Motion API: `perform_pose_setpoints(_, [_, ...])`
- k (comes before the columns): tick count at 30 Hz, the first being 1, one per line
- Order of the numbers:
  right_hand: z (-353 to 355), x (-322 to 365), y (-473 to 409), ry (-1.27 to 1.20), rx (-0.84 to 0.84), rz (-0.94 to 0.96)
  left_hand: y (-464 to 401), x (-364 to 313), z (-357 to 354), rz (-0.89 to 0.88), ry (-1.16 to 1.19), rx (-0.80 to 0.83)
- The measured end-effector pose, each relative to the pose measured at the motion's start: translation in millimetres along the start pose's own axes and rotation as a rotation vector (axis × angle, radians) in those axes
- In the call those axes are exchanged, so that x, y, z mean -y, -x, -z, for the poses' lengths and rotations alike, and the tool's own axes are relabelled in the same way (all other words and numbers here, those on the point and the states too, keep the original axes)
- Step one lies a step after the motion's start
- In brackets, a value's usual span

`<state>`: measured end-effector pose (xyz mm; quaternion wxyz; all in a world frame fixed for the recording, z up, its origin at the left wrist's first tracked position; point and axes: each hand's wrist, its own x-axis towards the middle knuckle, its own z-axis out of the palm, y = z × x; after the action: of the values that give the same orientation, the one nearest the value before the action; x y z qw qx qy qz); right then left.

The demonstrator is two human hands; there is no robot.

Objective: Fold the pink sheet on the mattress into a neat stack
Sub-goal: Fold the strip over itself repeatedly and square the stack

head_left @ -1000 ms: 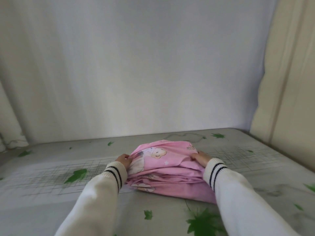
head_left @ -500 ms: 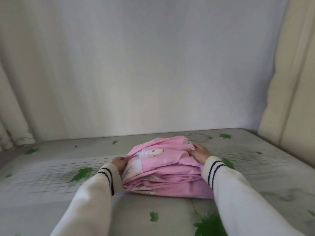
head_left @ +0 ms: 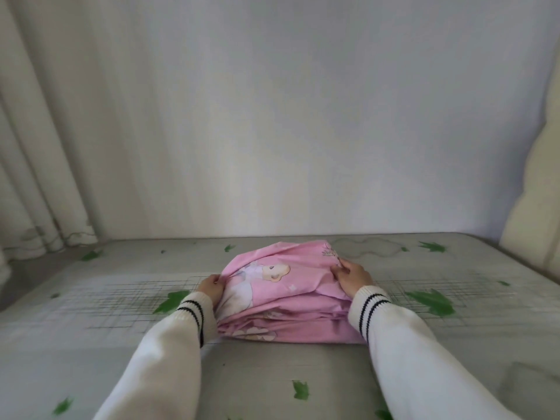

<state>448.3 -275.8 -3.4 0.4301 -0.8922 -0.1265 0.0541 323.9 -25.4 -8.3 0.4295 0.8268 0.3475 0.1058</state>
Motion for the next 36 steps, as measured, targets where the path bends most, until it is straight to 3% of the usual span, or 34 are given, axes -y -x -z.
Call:
perform_pose_setpoints(6, [1,-8,-3,0.246,0.059,-0.02,2,4,0,0.002,0.031,-0.008])
perform_pose_setpoints(14, [7,-3,10,0.38,-0.116,0.218,21,-6,14,-0.057,0.153,-0.022])
perform_pose_setpoints(19, [10,-1,29,0.329,0.044,0.292,48,-8,16,-0.246,0.017,0.018])
perform_pose_setpoints(24, [11,-3,41,0.434,0.234,0.259,74,-3,4,-0.358,-0.279,0.201])
perform_pose_setpoints(26, [8,-1,42,0.424,0.186,0.27,74,1,-4,-0.399,-0.317,0.163])
perform_pose_setpoints(29, [4,4,47,0.374,0.07,0.27,75,2,-13,-0.398,-0.194,0.024])
perform_pose_setpoints(36, [2,17,45,0.135,-0.128,0.179,79,1,-17,-0.293,-0.183,-0.018])
